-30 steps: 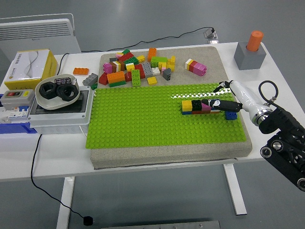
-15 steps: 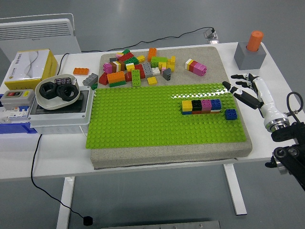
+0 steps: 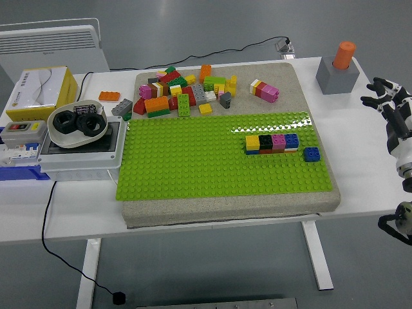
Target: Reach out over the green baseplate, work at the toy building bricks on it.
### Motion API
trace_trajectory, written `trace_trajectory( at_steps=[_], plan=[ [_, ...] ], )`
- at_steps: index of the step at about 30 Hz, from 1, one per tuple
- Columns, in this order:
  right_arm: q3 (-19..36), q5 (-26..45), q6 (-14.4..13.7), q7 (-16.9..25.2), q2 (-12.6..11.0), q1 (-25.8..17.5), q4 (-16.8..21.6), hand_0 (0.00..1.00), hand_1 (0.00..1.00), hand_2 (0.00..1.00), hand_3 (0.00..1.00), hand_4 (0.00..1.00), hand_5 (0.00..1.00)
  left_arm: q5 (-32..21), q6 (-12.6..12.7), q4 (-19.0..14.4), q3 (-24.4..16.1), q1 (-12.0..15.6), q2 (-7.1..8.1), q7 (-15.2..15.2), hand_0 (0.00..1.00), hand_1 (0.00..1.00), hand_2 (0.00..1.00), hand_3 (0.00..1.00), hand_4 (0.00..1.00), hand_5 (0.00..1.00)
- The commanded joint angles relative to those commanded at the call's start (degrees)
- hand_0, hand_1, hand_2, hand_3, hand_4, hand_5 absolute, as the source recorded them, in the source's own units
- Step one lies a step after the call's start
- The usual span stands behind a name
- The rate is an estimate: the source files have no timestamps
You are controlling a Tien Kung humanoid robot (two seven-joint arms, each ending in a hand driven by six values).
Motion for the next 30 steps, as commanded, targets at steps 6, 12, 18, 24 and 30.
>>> trace_trajectory(
  at_steps=[6,12,18,24,30],
  plan=[
    [0.3,9.1,0.4,1.0,0.3,-0.3,-0.6,0.623,0.503,0.628,0.643,0.957,0.58,1.8,-2.0,0.0,0.3,-0.8,0.48,0.0,0.735,0.689,0.667,0.745,0.894,0.839],
    [1.1,13.5,0.4,1.1,0.3,-0.6,-0.6,0.619,0.5,0.624,0.645,0.97,0.593,3.2,-2.6,0.0,-0.1,-1.2,0.74,0.2,0.736,0.688,0.667,0.746,0.898,0.837],
    [0.8,14.3,0.3,0.9,-0.1,-0.5,-0.5,0.617,0.496,0.62,0.643,0.959,0.583,3.9,-2.5,0.0,-0.3,-0.9,0.88,0.0,0.737,0.69,0.677,0.746,0.897,0.834],
    [0.5,14.2,0.2,0.7,0.2,-0.4,-0.5,0.617,0.494,0.619,0.64,0.928,0.551,4.0,-2.3,0.0,-0.4,-0.7,1.05,-0.3,0.738,0.69,0.679,0.746,0.902,0.837],
    [0.0,14.1,0.1,0.6,0.3,-0.4,-0.6,0.618,0.495,0.617,0.64,0.922,0.547,5.2,-2.4,0.0,-0.7,-0.2,1.06,-0.4,0.741,0.691,0.687,0.747,0.932,0.857]
  ],
)
